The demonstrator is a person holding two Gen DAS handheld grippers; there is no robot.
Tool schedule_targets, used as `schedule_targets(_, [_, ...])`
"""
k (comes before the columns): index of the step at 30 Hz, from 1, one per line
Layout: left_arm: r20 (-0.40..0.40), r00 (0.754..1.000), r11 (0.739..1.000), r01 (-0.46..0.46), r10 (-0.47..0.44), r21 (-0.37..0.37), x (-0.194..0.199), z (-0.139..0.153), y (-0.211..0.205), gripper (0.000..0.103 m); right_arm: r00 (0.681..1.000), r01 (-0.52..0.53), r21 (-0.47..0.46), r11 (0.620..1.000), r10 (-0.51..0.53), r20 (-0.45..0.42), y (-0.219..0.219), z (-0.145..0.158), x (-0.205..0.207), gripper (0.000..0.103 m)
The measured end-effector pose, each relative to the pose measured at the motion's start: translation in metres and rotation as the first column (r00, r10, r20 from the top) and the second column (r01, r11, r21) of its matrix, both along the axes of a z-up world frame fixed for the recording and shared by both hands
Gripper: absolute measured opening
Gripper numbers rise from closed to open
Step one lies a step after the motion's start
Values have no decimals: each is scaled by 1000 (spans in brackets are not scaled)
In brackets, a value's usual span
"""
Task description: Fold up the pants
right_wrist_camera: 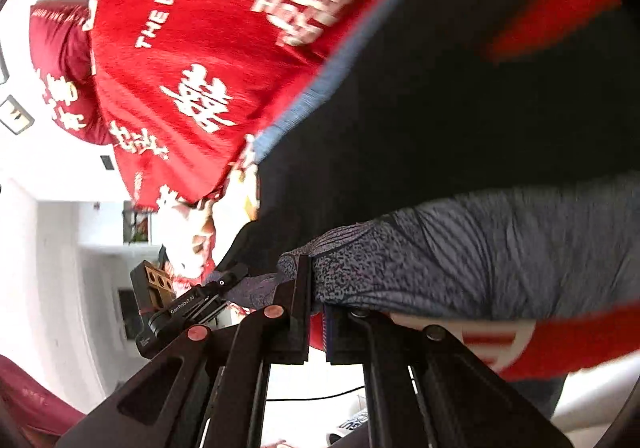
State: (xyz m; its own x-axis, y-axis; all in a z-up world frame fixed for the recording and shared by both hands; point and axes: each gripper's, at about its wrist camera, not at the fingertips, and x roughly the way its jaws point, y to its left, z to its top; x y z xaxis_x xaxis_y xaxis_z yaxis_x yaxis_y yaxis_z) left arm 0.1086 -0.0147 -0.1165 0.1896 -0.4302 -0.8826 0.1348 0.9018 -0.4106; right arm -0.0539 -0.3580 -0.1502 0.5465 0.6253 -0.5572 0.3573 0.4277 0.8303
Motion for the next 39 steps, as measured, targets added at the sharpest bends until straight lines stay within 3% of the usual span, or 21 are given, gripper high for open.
schedule_targets(4, [82,997,1000,-13,12,11,56,19,-32,23,998,-62,2,998,62,-1,-36,11,66,6])
schedule_targets(8, [124,992,998,2,-10,64,115,8,-68,23,992,-113,25,993,114,-48,-68,-9,138,9])
schedule_targets(12, [122,992,983,20,-43,181,163,-44,-98,23,982,-146,62,987,152,-108,-91,-54,190,10])
schedule_targets(16, [57,998,970,-8,-7,244,195,-105,-106,23,967,-203,6,979,201,-160,-95,-100,234,10])
schedule_targets(18, [54,999,970,-23,11,240,200,-103,-106,24,962,-202,9,979,200,-185,-95,-120,246,10])
schedule_targets(21, [60,998,970,10,-25,243,192,-79,-102,25,961,-200,34,979,203,-188,-96,-115,246,17])
schedule_targets(22, [72,997,966,22,-42,259,186,-67,-98,38,960,-218,20,976,218,-177,-94,-106,244,39])
schedule_targets(23, [90,995,959,23,-50,283,180,-57,-94,70,959,-249,-19,968,243,-148,-90,-88,242,71])
schedule_targets(24, [114,992,950,15,-53,313,174,-47,-90,84,957,-272,-60,961,263,-126,-86,-73,239,81])
schedule_targets(25, [142,989,941,1,-52,338,167,-36,-86,91,954,-294,-122,948,284,-94,-79,-51,233,84])
schedule_targets(27, [153,986,936,5,-63,352,160,-29,-80,91,940,-342,-185,921,337,-55,-62,-27,229,81])
schedule_targets(28, [147,987,927,6,-67,376,160,-34,-81,91,927,-373,-220,901,374,-37,-49,-18,227,72])
schedule_targets(29, [141,988,917,5,-67,399,160,-40,-85,91,916,-395,-243,886,399,-33,-39,-16,229,56])
schedule_targets(30, [125,990,902,2,-62,433,164,-53,-87,91,900,-428,-272,862,433,-44,-25,-18,234,50])
schedule_targets(34, [96,995,862,-35,-16,505,179,-97,-92,91,851,-523,-307,796,505,-140,5,-60,267,44])
schedule_targets(36, [108,994,867,-57,4,496,182,-108,-88,97,840,-542,-368,755,501,-209,9,-80,283,41])
schedule_targets(38, [112,994,867,-49,-8,496,183,-106,-87,98,864,-504,-385,773,456,-215,-8,-87,292,22])
schedule_targets(39, [105,994,866,-39,-15,498,182,-103,-88,98,888,-459,-381,802,413,-201,-22,-84,294,22])
